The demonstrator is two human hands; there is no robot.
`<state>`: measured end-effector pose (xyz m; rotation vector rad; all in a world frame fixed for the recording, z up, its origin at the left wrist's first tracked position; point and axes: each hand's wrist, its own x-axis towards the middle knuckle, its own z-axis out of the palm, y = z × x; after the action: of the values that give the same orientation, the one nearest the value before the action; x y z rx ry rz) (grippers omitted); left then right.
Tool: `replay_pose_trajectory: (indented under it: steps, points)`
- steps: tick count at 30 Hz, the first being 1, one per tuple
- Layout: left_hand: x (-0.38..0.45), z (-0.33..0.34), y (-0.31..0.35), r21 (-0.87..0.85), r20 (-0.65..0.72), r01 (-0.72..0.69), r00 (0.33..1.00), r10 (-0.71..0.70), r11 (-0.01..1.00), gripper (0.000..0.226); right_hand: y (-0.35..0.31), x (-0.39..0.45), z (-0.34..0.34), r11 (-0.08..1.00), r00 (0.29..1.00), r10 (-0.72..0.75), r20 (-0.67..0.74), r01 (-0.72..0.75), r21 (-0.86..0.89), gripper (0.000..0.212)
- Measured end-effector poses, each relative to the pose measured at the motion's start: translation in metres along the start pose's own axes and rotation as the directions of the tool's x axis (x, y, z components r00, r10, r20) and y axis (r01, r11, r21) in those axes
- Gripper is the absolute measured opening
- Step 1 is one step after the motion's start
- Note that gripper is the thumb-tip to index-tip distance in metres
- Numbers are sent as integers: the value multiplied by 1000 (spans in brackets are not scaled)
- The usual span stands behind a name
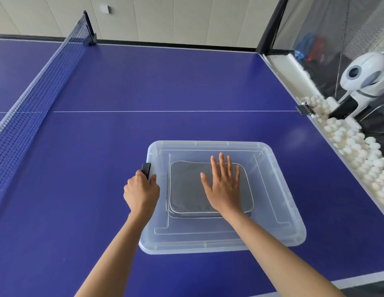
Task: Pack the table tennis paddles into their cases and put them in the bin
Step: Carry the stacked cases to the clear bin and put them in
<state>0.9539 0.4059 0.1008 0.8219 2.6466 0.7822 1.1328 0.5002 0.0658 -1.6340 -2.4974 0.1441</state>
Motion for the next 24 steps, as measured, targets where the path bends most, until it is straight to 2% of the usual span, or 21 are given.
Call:
replay_pose_trajectory:
  steps: [7, 17, 22, 24]
  points:
    - [0, 3, 4, 127, -15, 23, 1000, -21, 992, 26, -2, -1, -1, 1000, 1000, 0, -3, 0, -14, 67]
    - [-10, 12, 3, 358, 34, -66, 998, 57, 932, 30, -2, 0, -3, 1000, 1000, -15, 14, 16, -20, 67]
    - [-24, 11, 6, 374, 34, -49, 999, 39, 926, 53, 3, 2, -6, 998, 997, -66, 48, 66, 1, 66]
    - [-28, 15, 18, 457, 33, -28, 999, 14, 889, 66, 3, 3, -7, 997, 995, -72, 69, 69, 38, 66]
